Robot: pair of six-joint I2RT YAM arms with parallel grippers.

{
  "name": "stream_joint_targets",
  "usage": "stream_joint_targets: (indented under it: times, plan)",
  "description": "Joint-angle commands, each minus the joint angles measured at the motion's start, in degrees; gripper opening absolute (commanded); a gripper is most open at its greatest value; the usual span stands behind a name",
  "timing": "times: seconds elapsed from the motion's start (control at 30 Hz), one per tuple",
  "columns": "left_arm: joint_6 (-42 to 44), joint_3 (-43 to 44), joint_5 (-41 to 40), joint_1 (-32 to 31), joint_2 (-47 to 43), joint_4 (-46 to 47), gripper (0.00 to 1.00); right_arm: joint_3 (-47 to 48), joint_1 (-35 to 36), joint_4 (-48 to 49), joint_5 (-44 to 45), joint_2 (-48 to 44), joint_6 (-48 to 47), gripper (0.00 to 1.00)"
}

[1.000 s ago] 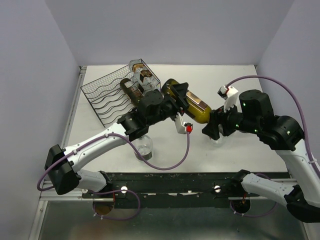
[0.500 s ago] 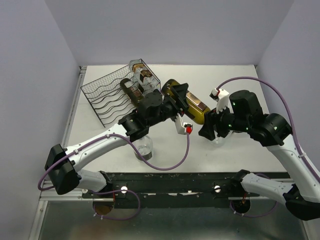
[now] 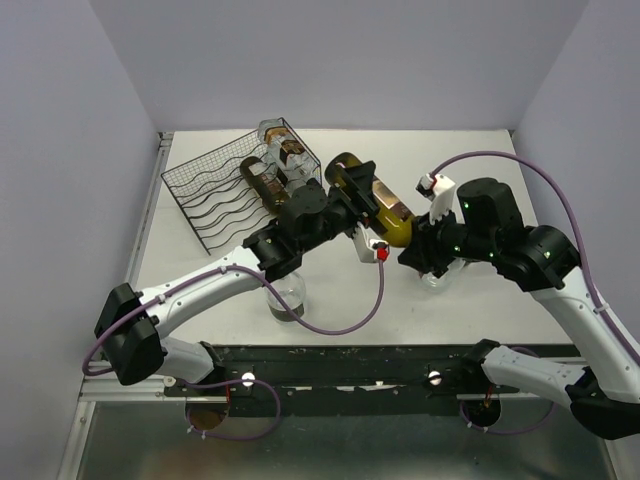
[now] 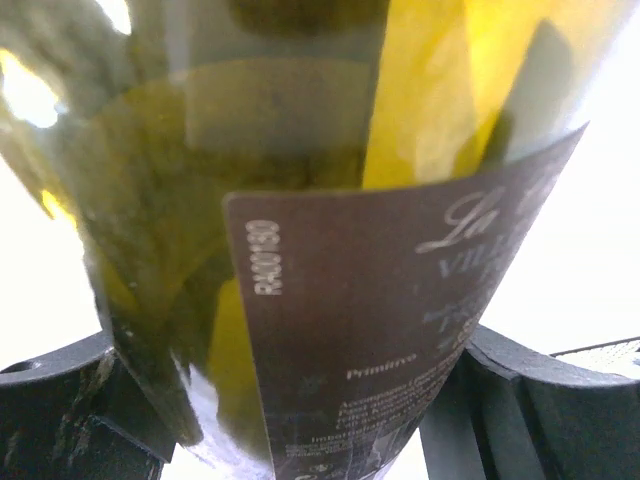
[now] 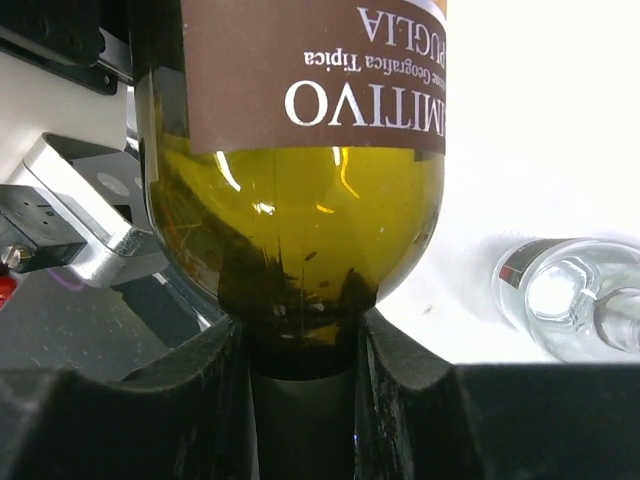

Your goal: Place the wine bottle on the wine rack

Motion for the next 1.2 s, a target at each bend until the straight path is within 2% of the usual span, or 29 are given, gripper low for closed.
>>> stream_joint_targets:
  times: [0.0,0.03,0.13,0.2,0.23,0.3,0.37,0.4,0.43,0.5,0.57,0.63,0.67,0.7,0.8,0.83,1.17]
  plan:
    - [-3.48,3.07,-4.26,-0.35,-0.26,11.46,0.00,-0.02,0.16,1.59,-0.34,0.43,0.47,0.26]
    - [-3.84,3.33,-4.52,-0.35,-0.08,11.38,0.00,-0.10,0.25,1.59,-0.25,0.52,0.47,0.28]
    - [-4.45,3.77,-4.70,-0.35,0.09,11.29,0.00,-0.28,0.16,1.41,-0.34,1.04,0.39,0.50]
    - [-4.89,4.04,-4.70,-0.35,0.09,11.03,0.00,-0.28,0.25,1.41,-0.07,1.13,0.30,0.52]
    - [-5.07,4.13,-4.79,-0.35,0.09,11.02,0.00,-0.28,0.08,1.41,-0.16,1.22,0.30,0.50]
    - [-5.24,4.48,-5.14,-0.35,0.09,10.59,0.00,-0.10,0.16,1.06,-0.33,1.57,0.39,0.39]
    - [-5.25,4.74,-5.84,-0.27,0.36,10.50,0.00,-0.10,0.16,1.06,-0.34,1.75,0.38,0.19]
    - [-5.16,4.83,-6.28,-0.27,0.44,10.58,0.00,-0.19,0.16,1.32,-0.16,1.66,0.38,0.06]
    - [-5.16,4.83,-6.80,-0.18,0.62,10.76,0.00,-0.36,0.16,1.50,0.19,1.57,0.38,0.01]
    - [-4.54,4.22,-6.98,-0.18,0.62,11.37,0.01,-0.19,0.16,1.94,1.07,1.31,0.65,0.01]
    - [-3.32,2.82,-6.46,-0.18,0.36,12.34,0.18,-0.01,0.16,2.29,2.03,1.13,1.08,0.01]
    - [-1.47,1.06,-5.32,-0.18,-0.08,12.69,0.46,0.25,0.17,3.69,3.17,0.61,1.87,0.01]
    - [-0.51,0.36,-4.79,-0.18,-0.17,12.69,0.68,0.34,0.16,4.31,3.61,0.34,2.23,0.01]
    - [-0.24,-0.09,-4.53,-0.18,-0.26,12.61,0.79,0.51,0.25,5.18,4.14,0.08,2.67,0.01]
    - [-0.50,-0.27,-4.44,-0.18,-0.17,10.77,0.96,1.21,0.17,7.21,5.81,-0.54,3.90,0.01]
    - [-0.67,-0.62,-4.43,-0.18,-0.26,10.41,0.99,1.22,0.16,7.82,6.77,-0.71,4.42,0.01]
    - [-3.66,-5.27,-6.28,0.00,-1.93,9.79,0.99,-1.68,0.16,12.48,15.91,-3.79,8.20,0.01]
